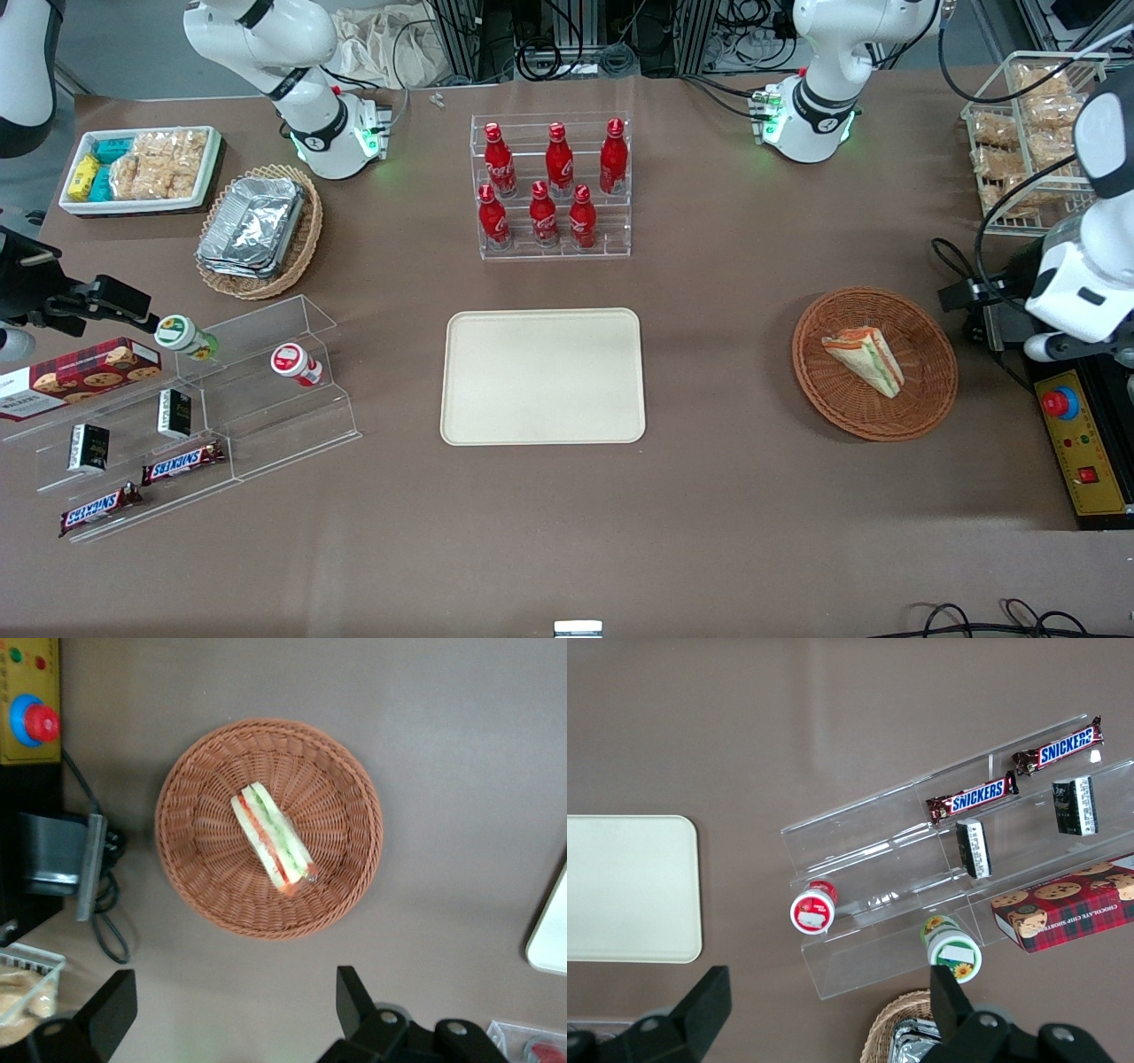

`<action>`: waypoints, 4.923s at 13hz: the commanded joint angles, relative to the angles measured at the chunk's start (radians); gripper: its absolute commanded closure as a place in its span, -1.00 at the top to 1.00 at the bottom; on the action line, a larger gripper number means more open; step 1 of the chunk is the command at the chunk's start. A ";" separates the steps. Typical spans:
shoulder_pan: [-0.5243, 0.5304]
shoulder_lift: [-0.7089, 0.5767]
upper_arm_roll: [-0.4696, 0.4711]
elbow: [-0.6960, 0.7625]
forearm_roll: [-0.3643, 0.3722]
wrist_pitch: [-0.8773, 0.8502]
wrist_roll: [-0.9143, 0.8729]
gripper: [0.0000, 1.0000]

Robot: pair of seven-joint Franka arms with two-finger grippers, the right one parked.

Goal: Place sandwich from basket to tray
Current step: 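Lower the open left gripper over the wrapped sandwich in the wicker basket, then close the left gripper on the sandwich's wrapped edge, then lift the sandwich and carry it with the left gripper over the cream tray, then lower the sandwich onto the tray and open the left gripper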

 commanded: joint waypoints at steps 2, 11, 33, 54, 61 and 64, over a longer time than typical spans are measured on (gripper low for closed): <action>-0.010 -0.079 0.007 -0.255 -0.018 0.209 -0.202 0.99; -0.011 0.078 0.007 -0.481 -0.018 0.623 -0.532 0.98; -0.042 0.113 -0.021 0.141 -0.004 -0.113 -0.647 -1.00; -0.384 0.435 -0.318 0.203 0.012 0.325 -0.546 -0.95; -0.389 0.636 -0.318 0.202 0.007 0.523 -0.430 -0.95; -0.389 0.636 -0.318 0.200 0.007 0.519 -0.423 0.81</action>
